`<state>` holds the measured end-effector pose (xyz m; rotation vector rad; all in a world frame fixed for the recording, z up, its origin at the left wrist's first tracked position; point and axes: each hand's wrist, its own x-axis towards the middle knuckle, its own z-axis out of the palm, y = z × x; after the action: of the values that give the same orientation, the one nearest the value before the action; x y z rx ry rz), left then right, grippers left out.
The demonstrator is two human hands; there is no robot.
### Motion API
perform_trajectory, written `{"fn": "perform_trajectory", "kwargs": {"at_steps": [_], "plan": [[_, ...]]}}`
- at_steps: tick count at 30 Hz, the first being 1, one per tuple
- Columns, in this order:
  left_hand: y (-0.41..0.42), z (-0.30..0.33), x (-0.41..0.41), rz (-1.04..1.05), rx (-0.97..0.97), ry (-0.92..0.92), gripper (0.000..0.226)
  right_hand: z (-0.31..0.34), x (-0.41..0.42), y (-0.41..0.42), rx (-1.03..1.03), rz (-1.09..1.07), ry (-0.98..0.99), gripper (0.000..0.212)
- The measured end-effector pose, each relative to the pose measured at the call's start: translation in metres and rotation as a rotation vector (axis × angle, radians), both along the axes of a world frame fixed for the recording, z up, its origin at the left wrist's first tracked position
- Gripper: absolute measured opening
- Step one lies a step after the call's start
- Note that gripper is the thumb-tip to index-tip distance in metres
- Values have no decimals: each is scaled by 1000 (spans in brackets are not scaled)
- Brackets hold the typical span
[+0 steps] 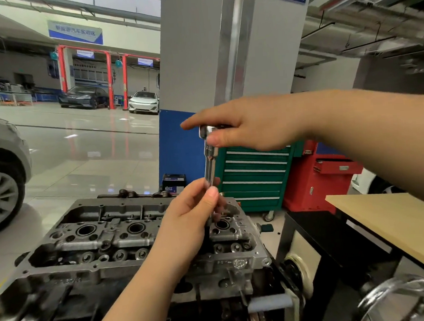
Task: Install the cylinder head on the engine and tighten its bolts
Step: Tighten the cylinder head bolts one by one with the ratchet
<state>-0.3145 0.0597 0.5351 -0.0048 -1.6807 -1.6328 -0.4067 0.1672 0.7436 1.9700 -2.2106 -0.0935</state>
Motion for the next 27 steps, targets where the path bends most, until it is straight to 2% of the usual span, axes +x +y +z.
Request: {"fn": "perform_trajectory", "kwargs": {"at_steps": [2, 4, 5, 7, 8, 10, 12, 14, 16, 18, 20, 23, 25, 27], "plan": [[-1, -1, 0, 80, 7, 23, 13, -11, 13, -8, -54, -109, 244, 46], [-3, -2, 0, 125, -2, 42, 24, -27, 25, -9, -105, -150, 531, 40], [-5, -1, 2, 125, -19, 45, 27, -33, 28, -8, -152, -127, 613, 39], [-10, 1, 7, 89, -80, 43, 29, -33, 27, -4, -247, -44, 549, 41], [-13, 3, 9, 75, -118, 37, 32, -28, 21, -3, -254, 0, 426, 44], [-17, 5, 11, 43, -162, 17, 37, -17, 5, 0, -138, 74, 76, 47], [-19, 6, 9, -4, -135, 5, 36, -12, -10, 6, -37, 105, -225, 52], [-21, 5, 6, -35, -87, 0, 33, -12, -19, 8, -35, 46, -310, 61], [-25, 2, 3, -49, -52, -11, 31, -17, -22, 7, -107, -31, -239, 67], [-25, 1, 2, -52, -27, -23, 30, -22, -16, 3, -177, -89, -92, 55], [-21, 0, 0, -32, -7, -34, 28, -27, -7, -2, -274, -187, 81, 57], [-11, -1, -1, 166, -154, -15, 27, -39, 8, -6, -425, -309, 341, 70], [-5, 1, 1, 333, -286, -9, 35, -46, 15, -8, -478, -299, 385, 72], [-3, 3, 3, 374, -322, -12, 39, -38, 14, -8, -409, -235, 301, 67]]}}
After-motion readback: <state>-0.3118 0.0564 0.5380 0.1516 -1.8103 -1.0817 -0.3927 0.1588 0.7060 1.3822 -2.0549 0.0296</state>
